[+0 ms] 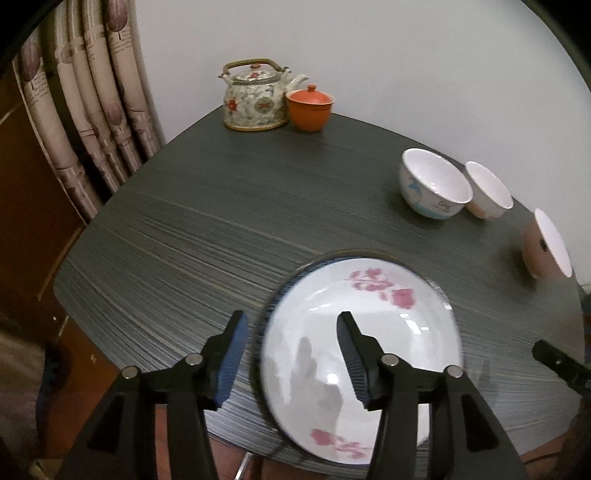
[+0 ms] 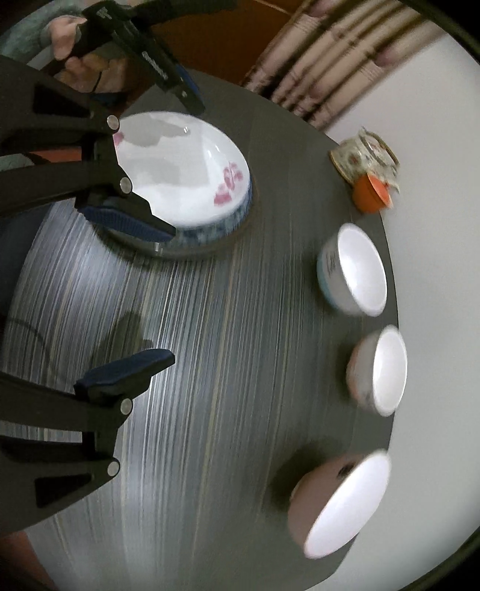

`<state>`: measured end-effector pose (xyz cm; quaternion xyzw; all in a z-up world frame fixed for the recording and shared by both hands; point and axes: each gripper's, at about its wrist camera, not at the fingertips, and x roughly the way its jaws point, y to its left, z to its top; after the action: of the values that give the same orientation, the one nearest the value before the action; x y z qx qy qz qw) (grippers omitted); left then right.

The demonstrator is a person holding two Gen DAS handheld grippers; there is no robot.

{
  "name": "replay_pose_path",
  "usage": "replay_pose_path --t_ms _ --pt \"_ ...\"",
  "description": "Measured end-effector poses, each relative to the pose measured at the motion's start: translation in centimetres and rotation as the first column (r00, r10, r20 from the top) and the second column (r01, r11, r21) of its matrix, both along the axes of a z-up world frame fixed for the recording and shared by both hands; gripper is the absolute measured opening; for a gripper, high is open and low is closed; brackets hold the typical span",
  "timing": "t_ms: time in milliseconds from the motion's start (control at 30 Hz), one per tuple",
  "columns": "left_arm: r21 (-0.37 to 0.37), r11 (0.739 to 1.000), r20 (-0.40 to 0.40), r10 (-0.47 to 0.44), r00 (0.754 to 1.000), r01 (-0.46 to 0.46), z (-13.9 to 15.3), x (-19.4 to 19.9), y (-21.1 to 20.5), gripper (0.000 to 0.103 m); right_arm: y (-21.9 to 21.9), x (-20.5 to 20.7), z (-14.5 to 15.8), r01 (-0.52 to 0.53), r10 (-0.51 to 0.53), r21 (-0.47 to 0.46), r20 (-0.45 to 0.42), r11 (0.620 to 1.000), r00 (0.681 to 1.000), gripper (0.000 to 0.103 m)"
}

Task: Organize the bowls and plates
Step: 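Open both tools and release the white plate on the stack, then move both tools to the rim of the large pink-rimmed bowl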

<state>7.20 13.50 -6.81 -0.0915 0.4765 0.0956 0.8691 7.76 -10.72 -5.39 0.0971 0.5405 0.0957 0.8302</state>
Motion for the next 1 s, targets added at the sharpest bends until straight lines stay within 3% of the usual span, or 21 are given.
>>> replay_pose_path --t_ms 300,433,567,800,1000 --pt "-0.066 0.985 -0.028 -0.164 0.986 0.161 2.4 3.8 -8.6 0.057 -9.0 -0.6 -0.1 0.155 -0.155 0.029 -0.018 0.987 0.988 0.058" --pt "-0.172 0.948 -0.026 -0.275 0.961 0.266 2.6 6.3 -13.3 0.059 -13.5 -0.3 0.0 0.233 -0.233 0.036 -0.014 0.972 0.972 0.058" --pt "-0.221 0.920 -0.024 -0.338 0.941 0.324 2.9 9.0 -17.6 0.062 -17.7 0.4 0.1 0.295 -0.295 0.064 -0.017 0.953 0.955 0.058" --pt "-0.299 0.886 -0.011 -0.375 0.927 0.355 3.2 13.3 -23.4 0.063 -23.1 3.5 0.8 0.343 -0.344 0.065 0.010 0.937 0.939 0.058" --pt "-0.389 0.865 -0.029 -0.355 0.934 0.317 2.6 17.8 -26.7 0.063 -25.7 6.8 1.6 0.348 -0.352 0.082 0.036 0.934 0.935 0.060"
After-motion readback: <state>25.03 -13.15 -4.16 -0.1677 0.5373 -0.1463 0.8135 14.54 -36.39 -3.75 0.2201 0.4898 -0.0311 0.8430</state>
